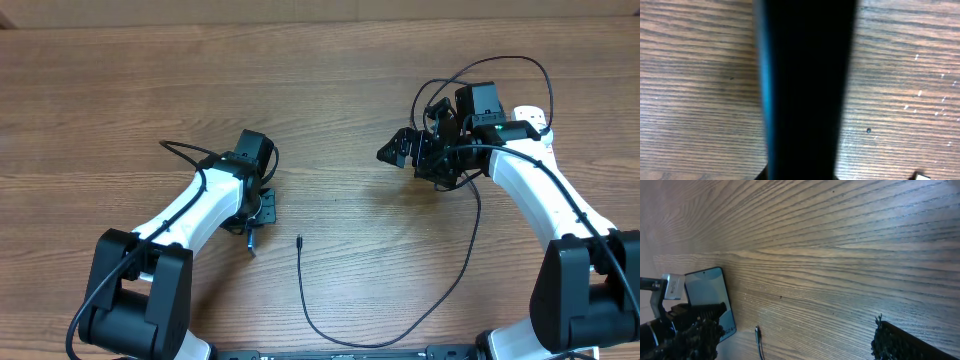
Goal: Plug charger to phone and switch on socket
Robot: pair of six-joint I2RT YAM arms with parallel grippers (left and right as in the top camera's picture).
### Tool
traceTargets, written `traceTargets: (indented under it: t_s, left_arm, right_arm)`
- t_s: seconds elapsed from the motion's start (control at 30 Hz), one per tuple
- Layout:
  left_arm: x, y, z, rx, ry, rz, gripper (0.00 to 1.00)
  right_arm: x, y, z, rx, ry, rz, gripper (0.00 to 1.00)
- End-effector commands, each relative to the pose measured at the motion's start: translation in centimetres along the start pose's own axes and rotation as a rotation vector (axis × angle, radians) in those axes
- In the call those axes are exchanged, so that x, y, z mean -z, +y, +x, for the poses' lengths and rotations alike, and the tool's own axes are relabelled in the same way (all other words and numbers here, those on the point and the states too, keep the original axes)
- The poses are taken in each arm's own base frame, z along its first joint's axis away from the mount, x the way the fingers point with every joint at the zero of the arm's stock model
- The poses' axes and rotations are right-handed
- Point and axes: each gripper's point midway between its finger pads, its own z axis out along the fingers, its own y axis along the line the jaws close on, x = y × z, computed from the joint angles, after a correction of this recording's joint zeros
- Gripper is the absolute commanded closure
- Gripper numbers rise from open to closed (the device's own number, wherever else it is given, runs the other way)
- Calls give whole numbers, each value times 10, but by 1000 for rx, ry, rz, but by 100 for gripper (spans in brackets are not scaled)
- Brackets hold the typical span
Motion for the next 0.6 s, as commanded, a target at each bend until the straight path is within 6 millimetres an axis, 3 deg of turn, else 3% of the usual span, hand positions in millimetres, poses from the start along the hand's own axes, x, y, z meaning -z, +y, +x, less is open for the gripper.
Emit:
traceTargets:
  t_s: [0.0,0.13,0.27,0.4,0.57]
  left_arm:
    - [-4,3,3,10,11,-15,96]
    - [3,-3,0,10,15,12,96]
    - [18,-31,-5,-21,22,169,96]
    - [48,-62,-14,-75,-1,397,96]
    - [83,-73,-26,-84,-63,613,96]
  right_arm:
    - [2,2,-1,13,-10,3,0]
    - [2,2,-1,13,-10,3,0]
    - [2,2,-1,13,-10,3,0]
    - [2,2,-1,13,-10,3,0]
    - [2,2,-1,13,-10,3,0]
